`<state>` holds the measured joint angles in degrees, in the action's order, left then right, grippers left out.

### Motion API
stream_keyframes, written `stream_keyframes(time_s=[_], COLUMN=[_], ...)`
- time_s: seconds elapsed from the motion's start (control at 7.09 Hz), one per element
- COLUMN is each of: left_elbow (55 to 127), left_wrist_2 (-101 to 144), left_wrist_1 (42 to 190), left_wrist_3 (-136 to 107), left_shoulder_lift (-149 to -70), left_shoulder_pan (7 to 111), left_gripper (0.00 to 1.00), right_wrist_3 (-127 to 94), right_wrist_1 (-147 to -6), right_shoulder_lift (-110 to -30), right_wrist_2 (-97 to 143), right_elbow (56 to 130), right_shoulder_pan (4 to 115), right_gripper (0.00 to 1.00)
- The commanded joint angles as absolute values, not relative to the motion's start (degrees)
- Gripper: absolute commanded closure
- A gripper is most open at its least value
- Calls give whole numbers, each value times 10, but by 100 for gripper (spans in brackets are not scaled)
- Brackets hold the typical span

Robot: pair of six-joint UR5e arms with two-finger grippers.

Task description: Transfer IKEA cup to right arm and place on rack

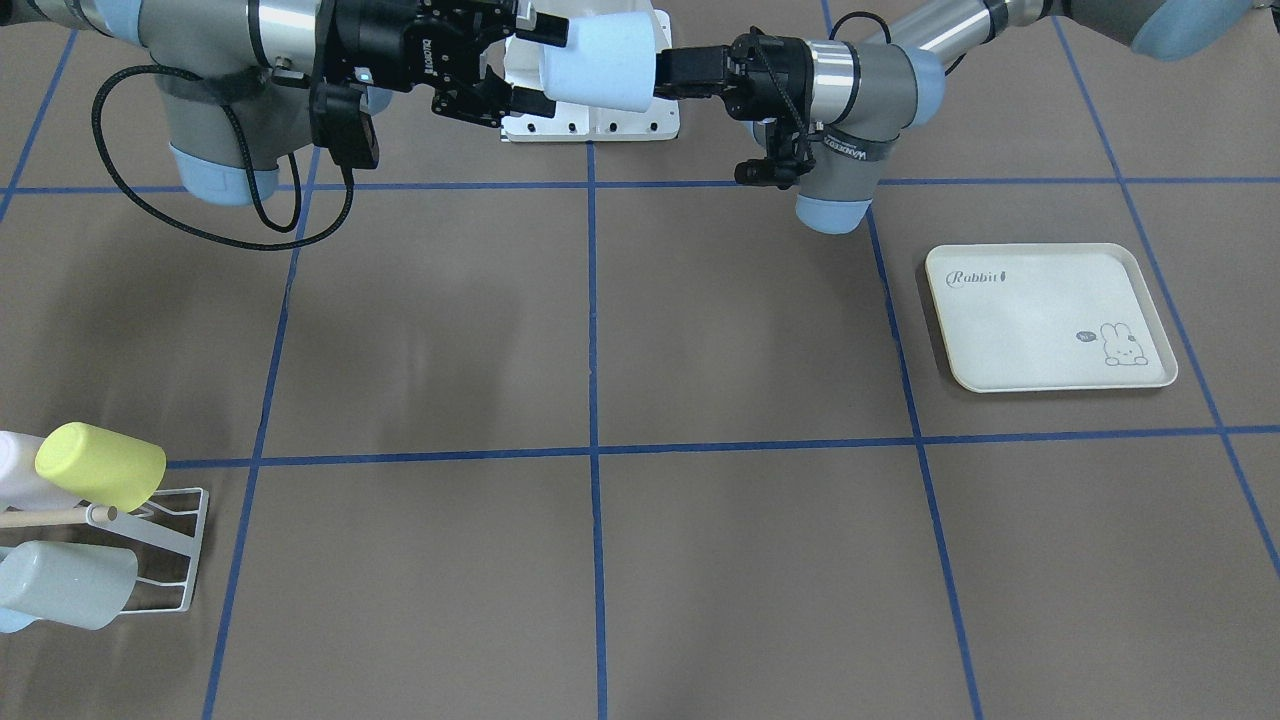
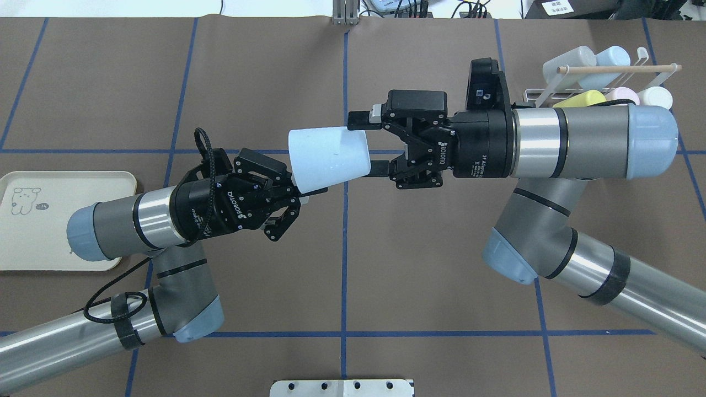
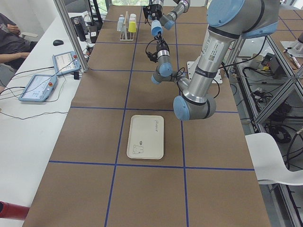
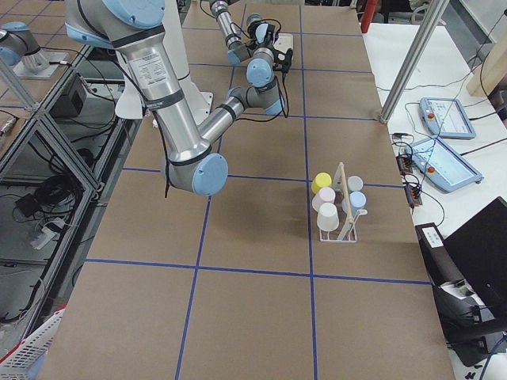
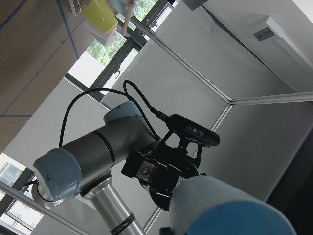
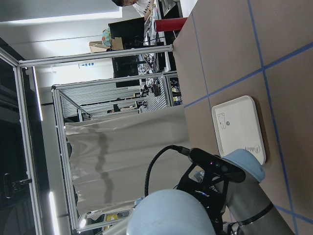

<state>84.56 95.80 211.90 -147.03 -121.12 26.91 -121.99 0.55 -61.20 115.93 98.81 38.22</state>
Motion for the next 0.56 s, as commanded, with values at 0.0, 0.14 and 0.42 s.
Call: stream_keyframes(time_s=[0.0, 0.14, 0.42], left_elbow=[845, 843, 843], left_wrist_2=[958, 958, 958], left_wrist_1=[2119, 2119, 2119], left_wrist_3=[-1470, -1470, -1470], left_shoulder_lift=[-1211, -1212, -1213], left_shoulder_pan=[268, 265, 264], left_gripper=[100, 100, 100], right_wrist_3=[-1220, -1220, -1220], right_wrist_1=[6, 7, 9], right_shoulder_lift=[-611, -611, -611], right_wrist_2=[1159, 1158, 1151], right_elbow=[989, 989, 988], right_shoulder_pan=[376, 375, 374], right_gripper=[3, 3, 20])
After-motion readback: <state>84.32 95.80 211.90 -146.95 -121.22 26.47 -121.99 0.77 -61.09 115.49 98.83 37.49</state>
